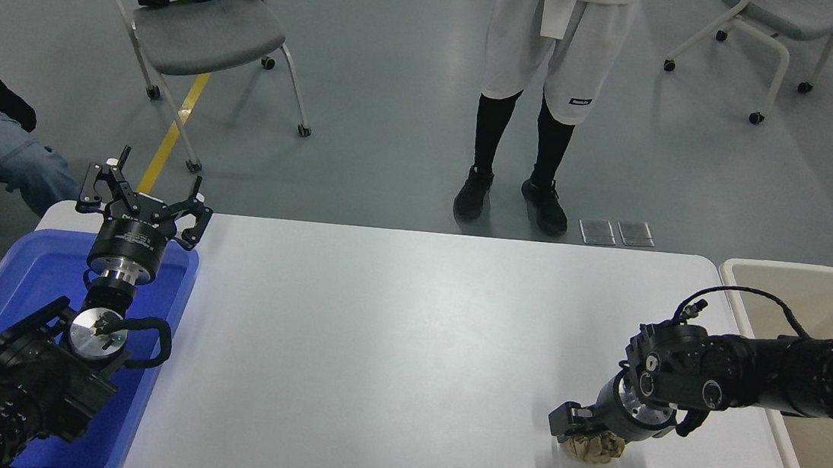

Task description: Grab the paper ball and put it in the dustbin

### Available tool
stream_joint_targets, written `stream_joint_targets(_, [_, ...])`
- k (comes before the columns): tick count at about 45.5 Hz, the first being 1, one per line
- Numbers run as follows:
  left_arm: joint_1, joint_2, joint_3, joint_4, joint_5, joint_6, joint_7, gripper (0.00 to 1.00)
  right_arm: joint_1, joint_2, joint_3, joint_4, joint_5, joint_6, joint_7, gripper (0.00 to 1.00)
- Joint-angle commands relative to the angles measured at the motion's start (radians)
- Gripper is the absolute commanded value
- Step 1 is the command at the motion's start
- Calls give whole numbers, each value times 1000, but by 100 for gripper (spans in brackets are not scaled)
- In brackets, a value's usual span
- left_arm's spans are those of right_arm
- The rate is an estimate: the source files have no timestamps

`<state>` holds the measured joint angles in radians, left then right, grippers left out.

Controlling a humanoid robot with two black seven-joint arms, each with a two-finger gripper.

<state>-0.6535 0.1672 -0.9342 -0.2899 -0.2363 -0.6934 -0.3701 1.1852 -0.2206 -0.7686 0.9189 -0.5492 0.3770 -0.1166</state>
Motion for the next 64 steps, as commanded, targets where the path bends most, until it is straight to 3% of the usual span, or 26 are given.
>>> stream_joint_targets(1, [0,0,0,0,0,0,0,99,-6,1,0,0,0,-23,-1,98])
stream_joint_targets(4, [0,0,0,0,0,0,0,99,-6,1,-1,0,0,-24,0,97])
stream_joint_targets(11, [0,0,0,0,0,0,0,99,-9,1,-8,1,2,-24,-1,82])
stream_joint_targets(18, [0,0,0,0,0,0,0,99,-10,0,-12,5,2,-23,-1,76])
stream_joint_targets(20, [0,0,0,0,0,0,-1,99,-10,0,-14,6,2,-21,-1,68])
stream_joint_targets(23, [0,0,0,0,0,0,0,99,-9,-2,-17,8,5,-10,-3,48])
stream_joint_targets(34, [0,0,0,0,0,0,-1,99,-1,-8,-20,14,15,28,-5,0])
stream_joint_targets(40, [0,0,0,0,0,0,-1,99,13,-28,-20,14,35,108,-5,0])
stream_joint_targets(64, [0,0,0,0,2,0,0,99,246,-129,-109,172,67,154,-3,0])
